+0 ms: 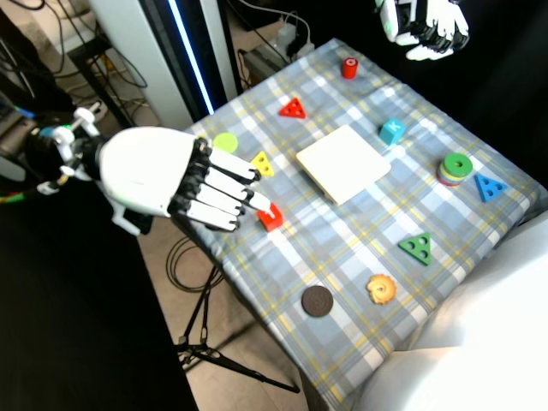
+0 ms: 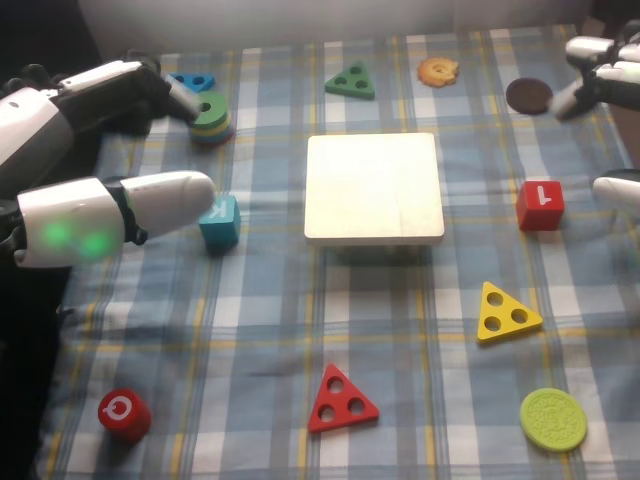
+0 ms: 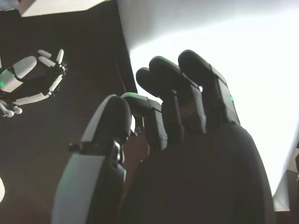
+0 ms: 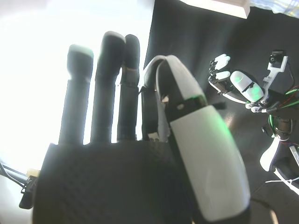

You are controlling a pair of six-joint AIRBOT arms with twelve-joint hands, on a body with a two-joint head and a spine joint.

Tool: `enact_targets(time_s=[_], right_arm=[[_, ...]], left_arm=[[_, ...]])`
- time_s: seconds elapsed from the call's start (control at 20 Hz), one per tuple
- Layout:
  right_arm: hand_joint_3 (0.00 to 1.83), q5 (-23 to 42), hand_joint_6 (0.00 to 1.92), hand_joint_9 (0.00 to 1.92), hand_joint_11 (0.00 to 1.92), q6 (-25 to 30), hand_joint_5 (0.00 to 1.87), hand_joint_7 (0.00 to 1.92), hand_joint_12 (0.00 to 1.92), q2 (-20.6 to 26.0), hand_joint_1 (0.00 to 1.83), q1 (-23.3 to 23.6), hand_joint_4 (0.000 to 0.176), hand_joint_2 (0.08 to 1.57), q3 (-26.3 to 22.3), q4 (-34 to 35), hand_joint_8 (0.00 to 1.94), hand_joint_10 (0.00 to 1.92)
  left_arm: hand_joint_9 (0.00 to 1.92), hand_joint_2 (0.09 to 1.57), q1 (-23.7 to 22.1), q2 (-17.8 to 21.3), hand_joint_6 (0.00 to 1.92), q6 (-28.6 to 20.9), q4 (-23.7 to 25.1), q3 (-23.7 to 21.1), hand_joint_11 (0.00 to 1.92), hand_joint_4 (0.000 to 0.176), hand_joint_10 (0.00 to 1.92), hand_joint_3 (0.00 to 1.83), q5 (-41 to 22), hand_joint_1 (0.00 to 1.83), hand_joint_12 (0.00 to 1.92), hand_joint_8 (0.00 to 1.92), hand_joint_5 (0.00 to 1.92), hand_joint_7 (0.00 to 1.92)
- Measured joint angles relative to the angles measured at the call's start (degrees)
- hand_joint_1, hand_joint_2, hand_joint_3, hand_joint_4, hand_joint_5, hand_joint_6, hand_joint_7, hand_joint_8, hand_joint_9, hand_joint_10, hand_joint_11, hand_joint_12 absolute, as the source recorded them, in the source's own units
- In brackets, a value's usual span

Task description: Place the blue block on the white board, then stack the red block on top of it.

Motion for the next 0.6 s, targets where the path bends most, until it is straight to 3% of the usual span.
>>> enact_targets(time_s=[0.1, 0.15, 0.25, 0.4, 0.6], right_arm=[[0.01, -0.1, 0.01, 0.23, 0.05, 0.0, 0.33, 0.23, 0.61, 0.0, 0.49, 0.0, 0.051, 1.25, 0.0, 0.0, 0.00, 0.01], [0.01, -0.3, 0.01, 0.23, 0.05, 0.0, 0.34, 0.23, 0.61, 0.0, 0.49, 0.0, 0.048, 1.25, 0.0, 0.1, 0.00, 0.01], [0.01, -0.4, 0.00, 0.25, 0.07, 0.0, 0.34, 0.24, 0.63, -0.2, 0.46, 0.0, 0.056, 1.25, 0.0, 0.1, 0.00, 0.01], [0.01, -0.5, 0.00, 0.26, 0.08, 0.1, 0.35, 0.25, 0.63, -0.3, 0.46, 0.0, 0.055, 1.26, 0.0, -0.7, 0.01, 0.01], [0.00, -0.5, 0.01, 0.28, 0.09, 0.7, 0.36, 0.26, 0.64, -0.3, 0.49, 0.1, 0.015, 1.26, 0.0, -2.1, 0.01, 0.01]], left_arm=[[0.25, 1.00, -0.6, -0.4, 0.00, 1.3, 0.2, 0.3, 0.05, 0.176, 0.00, 0.01, 0.2, 0.41, 0.41, 0.00, 0.29, 0.30], [0.24, 1.00, -1.8, -1.0, 0.00, 6.2, -1.9, 0.5, 0.03, 0.176, 0.00, 0.00, 1.6, 0.45, 0.40, 0.00, 0.28, 0.29], [0.26, 0.99, -4.5, -3.2, 0.00, 17.2, -6.3, 1.1, 0.05, 0.176, 0.01, 0.00, 4.1, 0.50, 0.40, 0.01, 0.27, 0.30], [0.29, 0.97, -7.4, -7.3, 0.01, 32.5, -10.9, 2.5, 0.06, 0.176, 0.00, 0.00, 8.6, 0.60, 0.38, 0.00, 0.38, 0.32], [0.32, 0.92, -10.3, -11.6, 0.01, 43.4, -17.5, 7.5, 0.06, 0.176, 0.01, 0.00, 15.4, 0.72, 0.29, 0.01, 0.46, 0.36]])
